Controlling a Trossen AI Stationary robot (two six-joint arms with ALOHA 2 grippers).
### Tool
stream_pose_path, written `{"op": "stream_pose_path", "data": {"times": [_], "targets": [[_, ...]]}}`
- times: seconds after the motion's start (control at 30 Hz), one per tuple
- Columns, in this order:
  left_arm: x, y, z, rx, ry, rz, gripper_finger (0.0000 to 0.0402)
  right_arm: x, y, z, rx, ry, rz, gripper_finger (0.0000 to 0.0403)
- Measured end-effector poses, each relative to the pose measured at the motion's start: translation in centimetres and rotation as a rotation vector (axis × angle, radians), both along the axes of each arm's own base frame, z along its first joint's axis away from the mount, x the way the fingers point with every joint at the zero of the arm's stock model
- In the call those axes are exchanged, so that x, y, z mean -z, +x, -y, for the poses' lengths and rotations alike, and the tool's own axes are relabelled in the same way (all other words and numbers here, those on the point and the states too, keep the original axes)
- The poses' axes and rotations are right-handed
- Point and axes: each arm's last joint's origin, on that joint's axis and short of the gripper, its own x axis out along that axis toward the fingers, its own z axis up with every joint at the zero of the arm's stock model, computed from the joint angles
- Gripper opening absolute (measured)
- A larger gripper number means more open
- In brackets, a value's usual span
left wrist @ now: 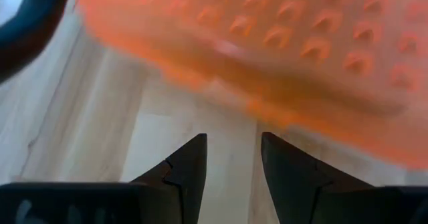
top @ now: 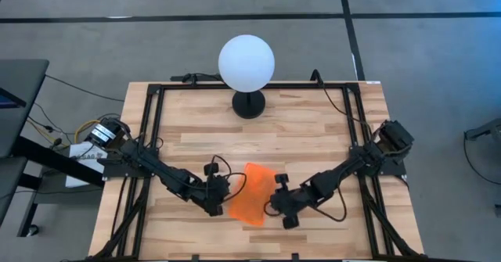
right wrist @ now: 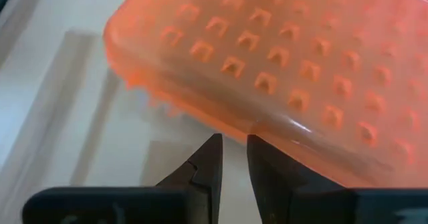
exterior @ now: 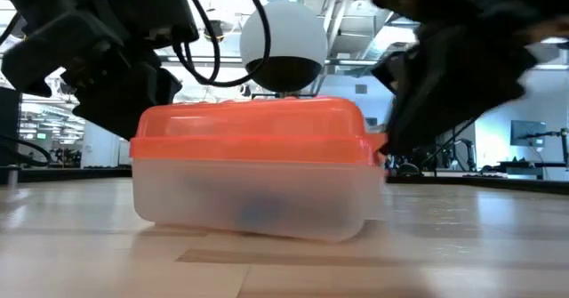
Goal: Pick & place school supplies into a supply box
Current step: Close the orange supply box
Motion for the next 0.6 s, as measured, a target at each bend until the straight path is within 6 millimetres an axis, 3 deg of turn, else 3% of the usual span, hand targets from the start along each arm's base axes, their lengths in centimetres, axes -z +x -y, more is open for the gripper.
{"op": "stream_pose_path", "data": {"times": [0.6], "targets": [[-0.1,0.2,-0.3,-0.007,0.070,0.021,0.0137,0.5,1.5,4.7,0.197,-0.067,-0.050,0.0065]]}}
